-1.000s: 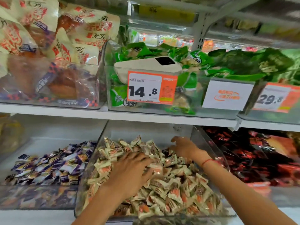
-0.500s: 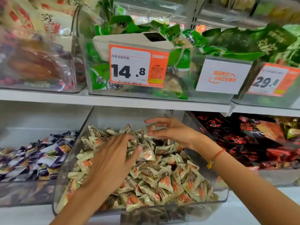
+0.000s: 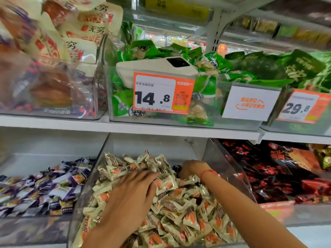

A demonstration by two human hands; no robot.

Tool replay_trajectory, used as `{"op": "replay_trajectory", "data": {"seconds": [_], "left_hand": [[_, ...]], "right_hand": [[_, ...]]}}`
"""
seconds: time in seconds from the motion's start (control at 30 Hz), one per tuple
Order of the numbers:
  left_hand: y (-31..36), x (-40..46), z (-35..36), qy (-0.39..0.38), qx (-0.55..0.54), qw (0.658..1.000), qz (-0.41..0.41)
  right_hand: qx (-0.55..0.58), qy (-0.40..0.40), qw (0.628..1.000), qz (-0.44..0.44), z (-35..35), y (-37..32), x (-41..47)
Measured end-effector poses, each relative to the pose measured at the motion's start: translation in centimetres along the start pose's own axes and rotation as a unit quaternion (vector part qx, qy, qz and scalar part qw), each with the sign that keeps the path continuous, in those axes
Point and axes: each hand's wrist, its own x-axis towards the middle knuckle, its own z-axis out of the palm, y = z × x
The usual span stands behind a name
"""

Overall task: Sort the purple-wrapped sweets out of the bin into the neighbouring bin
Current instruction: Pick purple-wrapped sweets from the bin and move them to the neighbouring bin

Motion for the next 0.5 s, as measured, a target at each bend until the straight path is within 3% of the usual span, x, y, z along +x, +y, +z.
{"op": "replay_trajectory", "data": {"seconds": [0.13,0.3,0.4,0.5], "left_hand": [[0.2,-0.1,-0.4,-0.021,-0.018,1.000,-0.010],[0.2,-0.1,-0.4,0.015,-0.059,0.998,-0.010],[0.4,0.1,-0.8,-0.003,-0.108,0.993,-0.041],[0.8,0.2,-1.4,-0.002,-0.141,0.986,-0.086]], "right_hand": [[0.047,0.048,0.997,-0.032,-0.9,-1.3,0.3],[0.148,0.098,0.978,-0.107,-1.6,-0.9,-1.5],[0.295,0.132,0.935,-0.148,-2.3,0.2,-4.9],[0.372,0.162,0.885,-0.230,-1.5,0.9,-9.3]]}}
